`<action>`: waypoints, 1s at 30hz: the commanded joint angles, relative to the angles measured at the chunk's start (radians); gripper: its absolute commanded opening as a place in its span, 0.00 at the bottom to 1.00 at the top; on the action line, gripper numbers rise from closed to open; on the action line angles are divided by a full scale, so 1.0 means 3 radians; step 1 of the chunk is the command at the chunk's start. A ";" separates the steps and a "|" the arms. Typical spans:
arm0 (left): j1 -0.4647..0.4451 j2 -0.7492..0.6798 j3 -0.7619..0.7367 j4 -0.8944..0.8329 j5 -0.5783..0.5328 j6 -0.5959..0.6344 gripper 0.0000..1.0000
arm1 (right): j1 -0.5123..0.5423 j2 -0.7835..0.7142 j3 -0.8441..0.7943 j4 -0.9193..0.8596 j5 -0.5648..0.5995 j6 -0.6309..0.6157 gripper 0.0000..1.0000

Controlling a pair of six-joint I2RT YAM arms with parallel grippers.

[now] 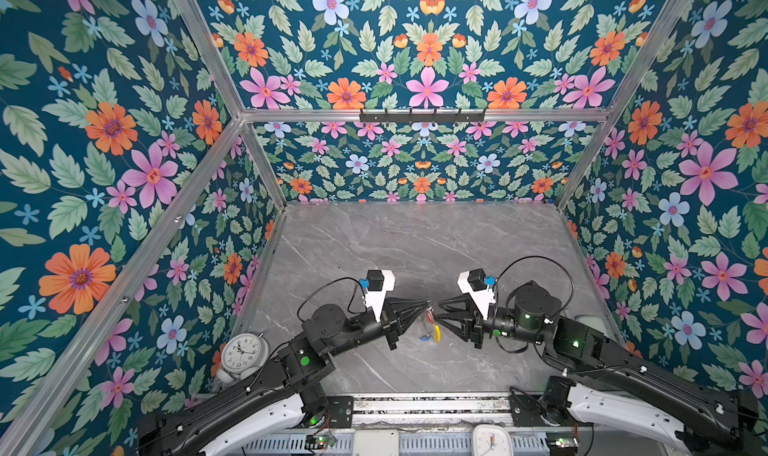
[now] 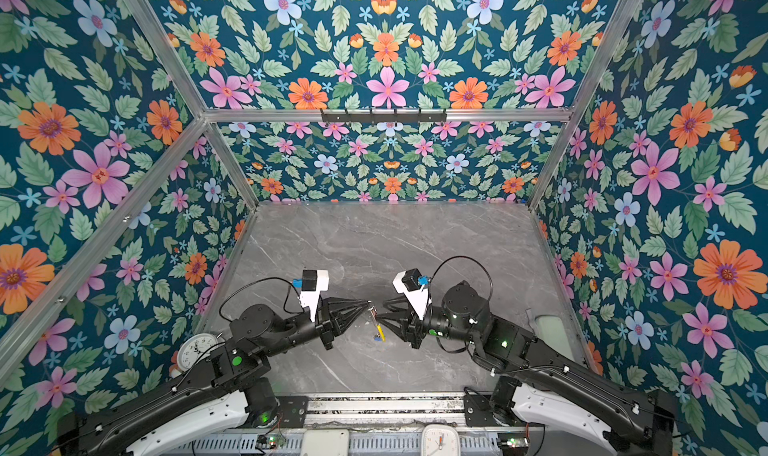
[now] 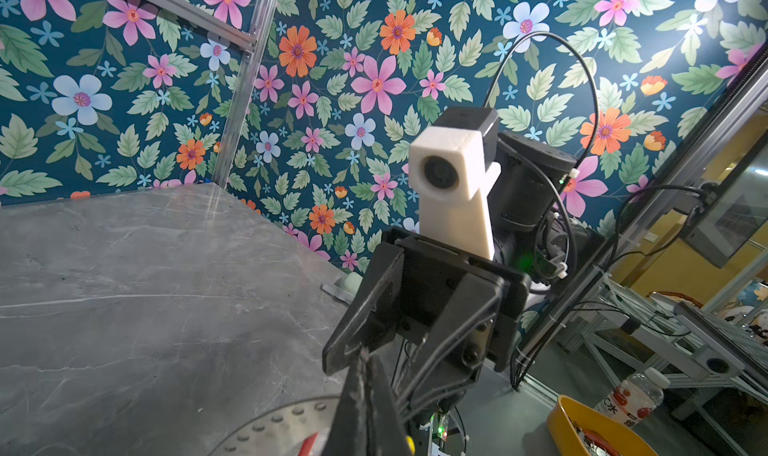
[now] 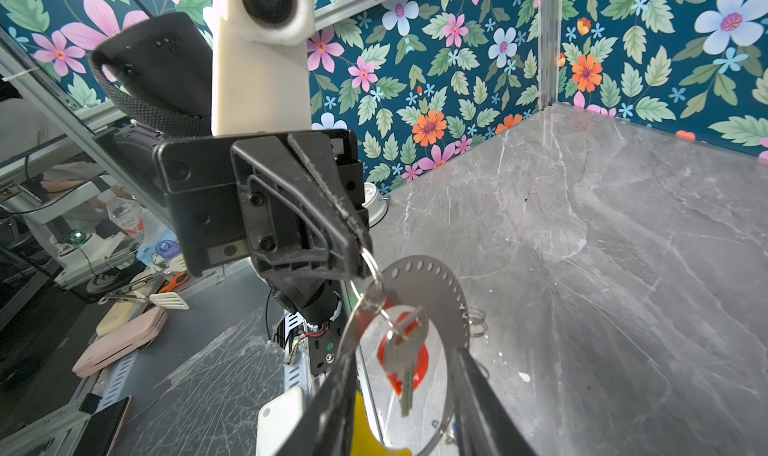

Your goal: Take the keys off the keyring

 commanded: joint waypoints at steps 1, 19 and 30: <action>-0.0001 0.0012 -0.0012 0.0261 -0.0042 -0.0032 0.00 | 0.0036 0.0037 0.0006 0.0167 0.0085 -0.0044 0.42; 0.0000 0.0014 -0.0072 0.0376 -0.0042 -0.0027 0.00 | 0.0215 0.0280 0.0138 0.0009 0.0410 -0.0202 0.22; 0.0001 -0.0045 -0.0150 0.0448 -0.0141 -0.0012 0.00 | 0.0264 0.0300 0.0178 -0.0066 0.0331 -0.0329 0.00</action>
